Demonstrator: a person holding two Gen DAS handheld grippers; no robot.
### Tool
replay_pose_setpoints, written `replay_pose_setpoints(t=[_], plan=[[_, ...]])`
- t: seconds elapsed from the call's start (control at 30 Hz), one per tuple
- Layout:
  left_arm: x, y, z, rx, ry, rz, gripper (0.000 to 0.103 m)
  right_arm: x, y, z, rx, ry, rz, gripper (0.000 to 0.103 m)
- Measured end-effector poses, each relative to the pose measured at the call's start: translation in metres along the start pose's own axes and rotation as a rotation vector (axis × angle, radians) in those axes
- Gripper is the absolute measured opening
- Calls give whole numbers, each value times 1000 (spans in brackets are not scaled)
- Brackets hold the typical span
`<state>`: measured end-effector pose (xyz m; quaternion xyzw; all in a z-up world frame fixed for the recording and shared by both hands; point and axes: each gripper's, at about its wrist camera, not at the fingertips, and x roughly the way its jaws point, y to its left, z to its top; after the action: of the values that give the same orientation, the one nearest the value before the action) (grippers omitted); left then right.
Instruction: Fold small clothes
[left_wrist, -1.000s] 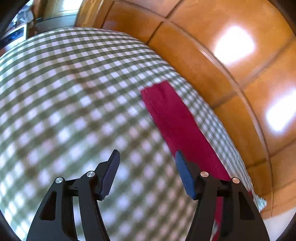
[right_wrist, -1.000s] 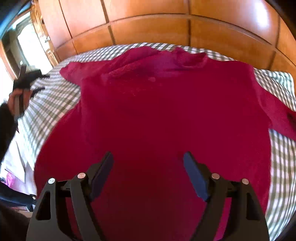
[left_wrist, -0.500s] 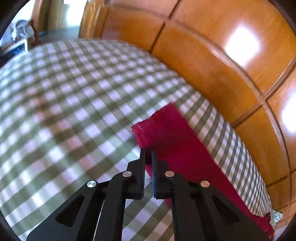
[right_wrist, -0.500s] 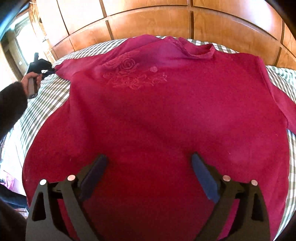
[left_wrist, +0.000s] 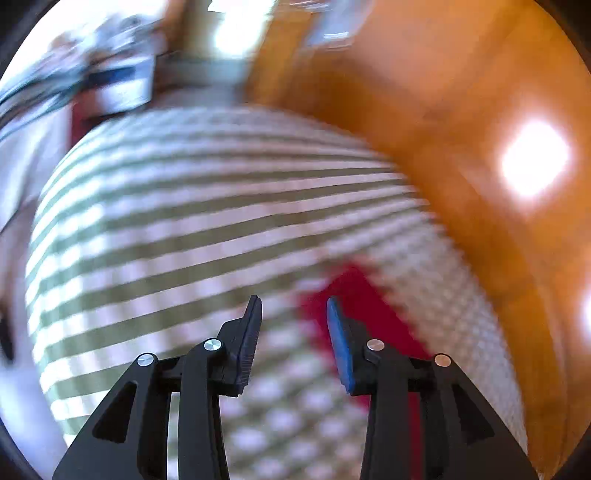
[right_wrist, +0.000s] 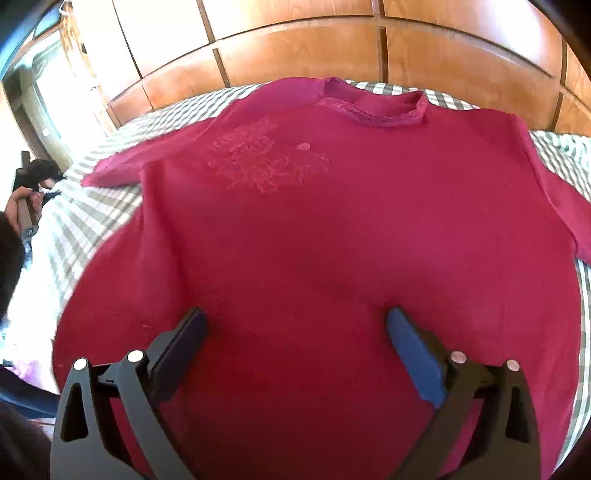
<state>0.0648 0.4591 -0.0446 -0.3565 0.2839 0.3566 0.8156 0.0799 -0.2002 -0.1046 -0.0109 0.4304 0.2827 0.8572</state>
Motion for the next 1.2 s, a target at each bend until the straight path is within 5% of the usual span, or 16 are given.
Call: replay_pose_setpoints(t=[0.17, 0.3, 0.4, 0.53, 0.77, 0.8, 0.83, 0.87, 0.9, 1.1, 1.2], plan=[[-23, -127, -48, 392, 59, -314, 35, -28, -53, 44, 38, -83, -60, 79], [-21, -242, -125, 696, 190, -548, 35, -31, -97, 91, 31, -115, -151, 76], [-14, -310, -183, 924, 252, -626, 35, -19, -114, 133, -37, -89, -181, 86], [7, -363, -228, 1094, 328, -657, 35, 5, -134, 174, -98, -70, -243, 90], [53, -395, -258, 1233, 458, -602, 32, 61, -164, 200, -167, 27, -257, 83], [58, -394, -264, 1255, 485, -595, 24, 70, -167, 201, -173, 57, -254, 75], [59, -391, -267, 1272, 498, -600, 9, 75, -170, 199, -169, 87, -238, 50], [55, -388, -269, 1287, 480, -615, 7, 78, -172, 196, -162, 112, -215, 20], [48, -384, -269, 1293, 449, -645, 7, 77, -169, 192, -172, 100, -204, 12], [47, -385, -241, 1088, 332, -634, 5, 54, -188, 205, -75, -33, -298, 7], [69, -403, -254, 1060, 316, -534, 5, 79, -202, 201, -27, 21, -365, 7]])
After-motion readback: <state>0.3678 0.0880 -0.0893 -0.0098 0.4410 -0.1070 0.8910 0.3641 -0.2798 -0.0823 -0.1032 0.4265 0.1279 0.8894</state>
